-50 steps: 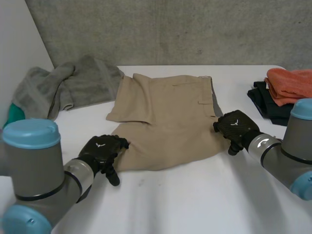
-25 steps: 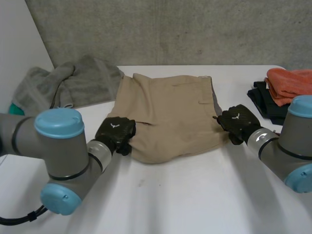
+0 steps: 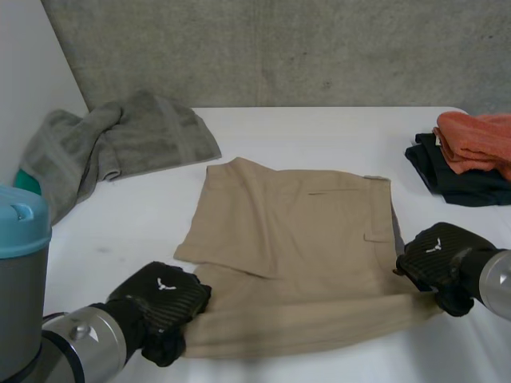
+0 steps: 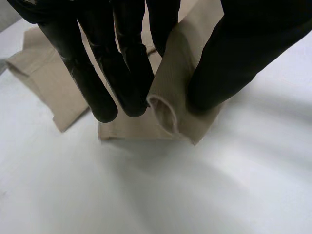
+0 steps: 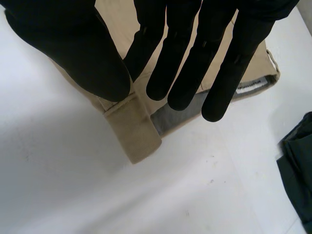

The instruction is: Fold the laundry.

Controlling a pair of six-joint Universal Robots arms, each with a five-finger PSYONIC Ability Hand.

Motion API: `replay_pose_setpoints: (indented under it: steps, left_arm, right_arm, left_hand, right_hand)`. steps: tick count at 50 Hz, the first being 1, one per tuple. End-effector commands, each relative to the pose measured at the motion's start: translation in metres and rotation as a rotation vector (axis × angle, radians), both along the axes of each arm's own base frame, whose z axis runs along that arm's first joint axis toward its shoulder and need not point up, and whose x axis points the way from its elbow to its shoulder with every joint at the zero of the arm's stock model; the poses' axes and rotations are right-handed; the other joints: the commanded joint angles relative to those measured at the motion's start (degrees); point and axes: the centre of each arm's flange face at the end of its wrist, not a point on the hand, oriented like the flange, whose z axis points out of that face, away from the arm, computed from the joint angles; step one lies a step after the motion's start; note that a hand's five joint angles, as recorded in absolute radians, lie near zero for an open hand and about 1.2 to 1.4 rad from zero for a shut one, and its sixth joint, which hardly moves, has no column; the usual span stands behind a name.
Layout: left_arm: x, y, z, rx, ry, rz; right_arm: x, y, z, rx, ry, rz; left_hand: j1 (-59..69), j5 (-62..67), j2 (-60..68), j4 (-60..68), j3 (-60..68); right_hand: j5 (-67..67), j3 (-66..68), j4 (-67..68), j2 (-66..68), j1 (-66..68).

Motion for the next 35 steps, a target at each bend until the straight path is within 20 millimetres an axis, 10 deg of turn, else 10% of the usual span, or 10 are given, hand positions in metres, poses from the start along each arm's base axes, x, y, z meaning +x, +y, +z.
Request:
replay_pose_setpoints:
  steps: [1, 16, 21, 22, 23, 24, 35]
  left_arm:
    - [-0.034, -0.064, 0.01, -0.231, 0.155, 0.033]
    - [-0.088, -0.23, -0.026, -0.653, 0.272, 0.152]
    - [-0.105, -0.255, -0.037, -0.785, 0.308, 0.133]
    - [-0.106, -0.259, -0.037, -0.808, 0.314, 0.139]
    - [-0.108, -0.262, -0.038, -0.827, 0.319, 0.142]
    - [-0.11, -0.266, -0.037, -0.864, 0.328, 0.143]
    - [-0.102, -0.239, -0.013, -0.888, 0.342, 0.144]
  right_arm:
    - [0.012, -0.049, -0.005, -0.155, -0.104, -0.062]
    - [0.07, -0.179, -0.034, -0.591, -0.24, -0.118]
    - [0.085, -0.212, -0.055, -0.725, -0.297, -0.096]
    - [0.087, -0.216, -0.059, -0.739, -0.304, -0.092]
    - [0.091, -0.222, -0.068, -0.754, -0.311, -0.088]
    - [0.093, -0.225, -0.073, -0.757, -0.313, -0.088]
    - [0.081, -0.209, -0.049, -0.663, -0.432, -0.179]
  left_hand:
    - [14.7, 14.0, 11.5, 11.4, 11.7]
    - [14.7, 14.0, 11.5, 11.4, 11.7]
    - [10.7, 10.0, 7.5, 7.4, 7.7]
    - [-0.5, -1.2, -3.7, -3.8, -3.5]
    - [-16.8, -17.4, -19.9, -20.0, -19.8]
    - [-55.3, -56.0, -58.5, -58.6, -58.3]
    - [-55.3, -56.0, -58.5, -58.6, -58.3]
  right_hand:
    - [12.9, 12.0, 11.5, 12.5, 18.2]
    - [12.9, 12.0, 11.5, 12.5, 18.2]
    - [12.9, 12.0, 11.5, 12.5, 18.2]
    - [6.8, 5.9, 5.4, 6.4, 12.1]
    - [-29.5, -30.5, -31.0, -30.0, -24.3]
    - [-49.7, -50.6, -51.2, -50.1, -44.5]
    - [-57.1, -58.0, -58.5, -57.5, -51.8]
